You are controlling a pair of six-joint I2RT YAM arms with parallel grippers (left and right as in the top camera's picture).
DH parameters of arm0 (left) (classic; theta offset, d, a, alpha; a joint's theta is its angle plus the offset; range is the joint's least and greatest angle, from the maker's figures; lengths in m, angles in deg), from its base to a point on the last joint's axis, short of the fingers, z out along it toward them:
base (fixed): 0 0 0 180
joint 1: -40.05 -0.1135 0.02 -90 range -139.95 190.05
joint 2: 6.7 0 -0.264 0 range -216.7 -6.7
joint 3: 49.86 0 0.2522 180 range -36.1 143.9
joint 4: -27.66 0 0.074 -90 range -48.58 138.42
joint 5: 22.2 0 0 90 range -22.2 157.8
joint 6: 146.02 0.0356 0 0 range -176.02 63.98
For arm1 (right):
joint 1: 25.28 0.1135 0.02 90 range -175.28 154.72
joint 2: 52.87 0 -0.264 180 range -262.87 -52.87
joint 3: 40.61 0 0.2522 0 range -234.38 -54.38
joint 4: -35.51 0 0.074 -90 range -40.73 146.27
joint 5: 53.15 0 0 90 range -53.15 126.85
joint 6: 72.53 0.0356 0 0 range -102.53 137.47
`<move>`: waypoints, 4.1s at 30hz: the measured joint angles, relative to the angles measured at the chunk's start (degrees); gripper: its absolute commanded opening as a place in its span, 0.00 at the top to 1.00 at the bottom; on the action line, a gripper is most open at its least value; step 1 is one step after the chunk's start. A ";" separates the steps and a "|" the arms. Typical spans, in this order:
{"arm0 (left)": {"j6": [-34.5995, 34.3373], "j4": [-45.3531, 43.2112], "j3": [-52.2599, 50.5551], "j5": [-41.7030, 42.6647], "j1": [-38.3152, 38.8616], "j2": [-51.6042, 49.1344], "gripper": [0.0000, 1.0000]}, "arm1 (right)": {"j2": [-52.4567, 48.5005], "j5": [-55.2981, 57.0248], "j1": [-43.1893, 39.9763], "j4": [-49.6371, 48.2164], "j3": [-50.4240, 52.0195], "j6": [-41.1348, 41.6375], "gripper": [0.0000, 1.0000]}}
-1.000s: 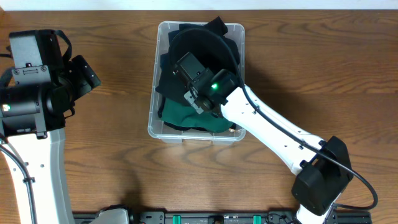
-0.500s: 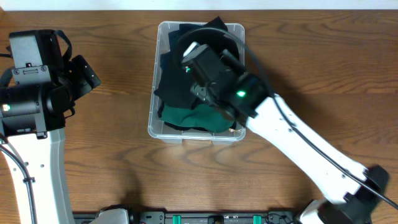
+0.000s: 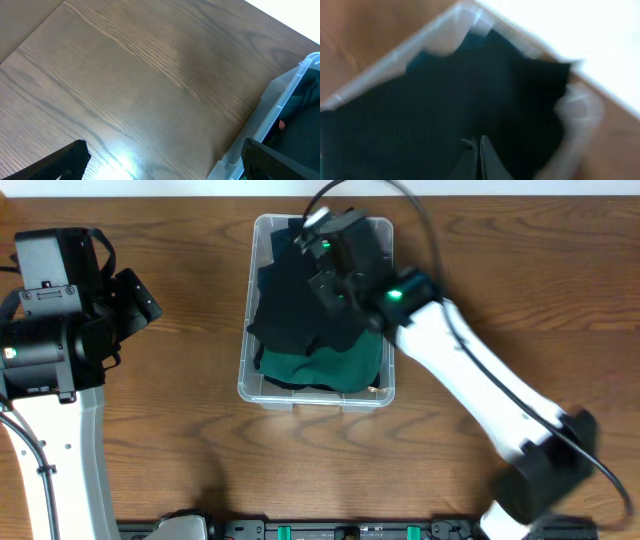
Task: Pack container
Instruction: 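Press the black garment down into the container's top end with the right gripper, then tuck and smooth the black garment inside the container with the right gripper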
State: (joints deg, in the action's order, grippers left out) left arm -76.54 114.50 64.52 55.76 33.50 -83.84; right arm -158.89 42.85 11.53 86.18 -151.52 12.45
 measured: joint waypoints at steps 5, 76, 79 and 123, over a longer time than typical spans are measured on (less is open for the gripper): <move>0.00 0.02 0.00 0.00 -0.02 0.00 0.02 | -9.33 -4.31 0.04 7.48 0.09 0.00 0.99; 0.00 0.00 0.00 0.00 -0.02 0.00 0.02 | -2.80 -9.77 -3.76 -6.36 -3.43 0.81 0.99; 0.00 0.00 0.00 0.00 -0.02 0.00 0.02 | -3.67 -13.49 -2.34 -1.20 -3.45 -0.87 0.99; 0.00 0.00 0.00 0.00 -0.02 0.00 0.02 | -10.32 -8.33 -8.37 -8.39 -9.75 -7.80 0.99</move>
State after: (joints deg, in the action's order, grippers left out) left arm -76.54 114.50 64.52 55.76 33.48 -83.84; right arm -169.20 34.52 3.16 77.79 -161.27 4.65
